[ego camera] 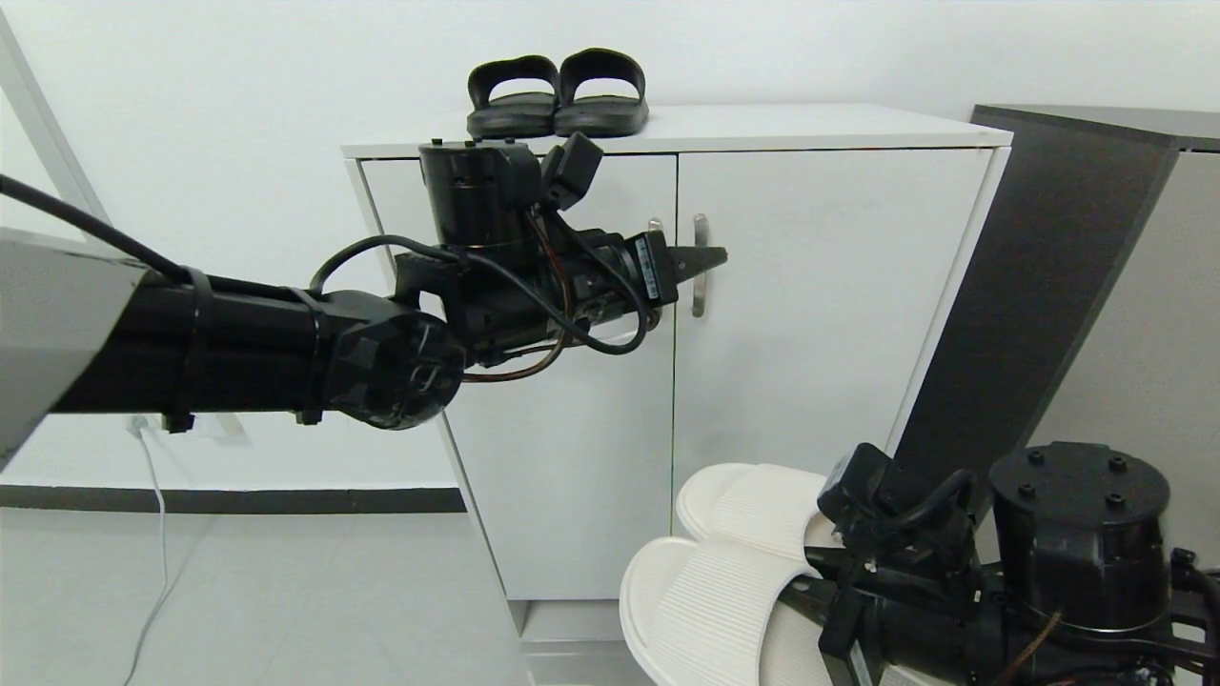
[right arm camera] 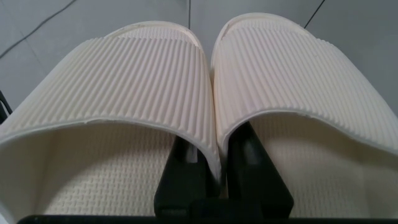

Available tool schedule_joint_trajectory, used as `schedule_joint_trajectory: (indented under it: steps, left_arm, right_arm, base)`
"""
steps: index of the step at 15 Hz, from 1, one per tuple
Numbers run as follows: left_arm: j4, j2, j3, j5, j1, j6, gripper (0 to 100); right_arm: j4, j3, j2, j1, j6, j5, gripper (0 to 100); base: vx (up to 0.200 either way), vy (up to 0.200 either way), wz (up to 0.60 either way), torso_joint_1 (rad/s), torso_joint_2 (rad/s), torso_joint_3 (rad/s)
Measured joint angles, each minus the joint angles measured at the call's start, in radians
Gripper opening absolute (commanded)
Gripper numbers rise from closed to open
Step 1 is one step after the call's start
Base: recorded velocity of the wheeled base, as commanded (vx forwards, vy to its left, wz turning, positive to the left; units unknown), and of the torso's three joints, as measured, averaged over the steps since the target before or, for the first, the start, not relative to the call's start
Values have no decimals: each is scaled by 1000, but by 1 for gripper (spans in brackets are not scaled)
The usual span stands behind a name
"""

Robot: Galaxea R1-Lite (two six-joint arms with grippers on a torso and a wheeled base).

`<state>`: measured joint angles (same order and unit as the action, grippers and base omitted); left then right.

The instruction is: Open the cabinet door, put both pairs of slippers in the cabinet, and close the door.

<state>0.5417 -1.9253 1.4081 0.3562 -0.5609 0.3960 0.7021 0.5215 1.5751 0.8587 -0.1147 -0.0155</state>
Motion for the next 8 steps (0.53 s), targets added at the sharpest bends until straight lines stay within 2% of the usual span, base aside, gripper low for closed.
schedule_joint_trajectory:
  steps: [8]
  left_arm:
    - [2, -77, 90, 0, 3, 9, 100]
  right_arm:
    - [0, 0, 1, 0, -1, 0, 0]
  base:
    - [0, 0, 0, 0, 0, 0]
